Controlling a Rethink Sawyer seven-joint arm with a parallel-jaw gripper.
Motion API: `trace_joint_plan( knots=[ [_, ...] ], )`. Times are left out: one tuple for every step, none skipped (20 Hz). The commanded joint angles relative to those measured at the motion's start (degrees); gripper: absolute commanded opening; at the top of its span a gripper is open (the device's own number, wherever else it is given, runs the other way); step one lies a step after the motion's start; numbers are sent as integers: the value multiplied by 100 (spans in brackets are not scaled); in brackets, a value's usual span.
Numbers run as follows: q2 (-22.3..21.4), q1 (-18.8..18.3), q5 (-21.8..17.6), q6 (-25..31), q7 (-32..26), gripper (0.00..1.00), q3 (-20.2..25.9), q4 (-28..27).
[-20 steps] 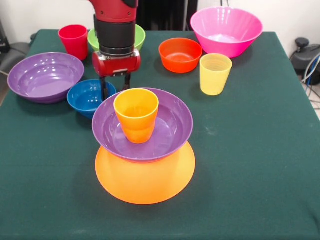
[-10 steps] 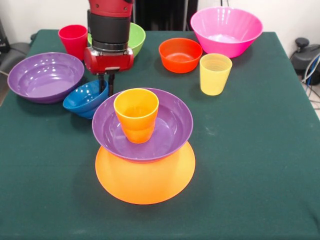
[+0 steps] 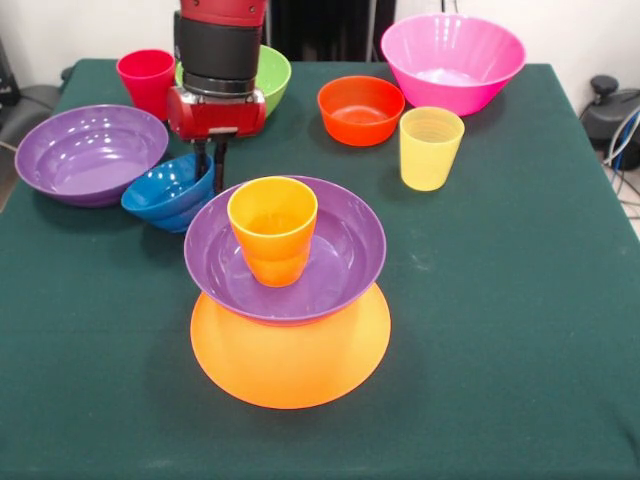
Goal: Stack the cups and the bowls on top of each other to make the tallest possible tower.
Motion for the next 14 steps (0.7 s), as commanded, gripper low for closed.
trace_joint_plan(
  knots=[
    [-796,321,596,1148,777,0,457,526],
    [-885,359,738,1314,811,0,474,565],
    [-998,415,891,1477,871,0,462,628],
    [-1102,542,1052,1617,992,0,356,666],
    [-1231,667,1190,1761,1080,0,245,724],
    [-1339,750,1322,1906,1141,0,189,761],
    [-1447,833,1454,2050,1201,0,133,799],
    [-1545,871,1573,2212,1203,0,134,829],
    [-1667,953,1640,2278,1227,0,92,859],
    [-1790,1036,1706,2344,1250,0,49,888],
    [-1921,1221,1716,2352,1335,0,-116,894],
    [-2034,1421,1720,2392,1430,0,-298,856],
    [-2129,1578,1735,2505,1499,0,-435,805],
    [-2223,1735,1750,2617,1567,0,-571,754]
  ],
)
